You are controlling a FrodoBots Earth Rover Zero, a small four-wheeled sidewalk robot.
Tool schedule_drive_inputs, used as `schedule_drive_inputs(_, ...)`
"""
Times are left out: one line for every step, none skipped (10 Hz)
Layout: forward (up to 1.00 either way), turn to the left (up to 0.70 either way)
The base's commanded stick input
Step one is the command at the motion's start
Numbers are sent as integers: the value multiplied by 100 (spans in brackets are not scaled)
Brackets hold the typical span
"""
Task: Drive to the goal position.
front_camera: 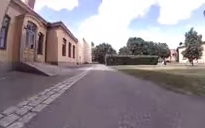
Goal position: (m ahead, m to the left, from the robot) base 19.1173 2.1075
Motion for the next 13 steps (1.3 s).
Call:
schedule_drive_inputs(85, 1)
schedule_drive_inputs(85, 1)
schedule_drive_inputs(85, 1)
schedule_drive_inputs(85, 1)
schedule_drive_inputs(85, 1)
schedule_drive_inputs(85, 1)
schedule_drive_inputs(85, 1)
schedule_drive_inputs(85, 1)
schedule_drive_inputs(85, 1)
schedule_drive_inputs(85, 1)
schedule_drive_inputs(85, 1)
schedule_drive_inputs(85, 1)
schedule_drive_inputs(85, 1)
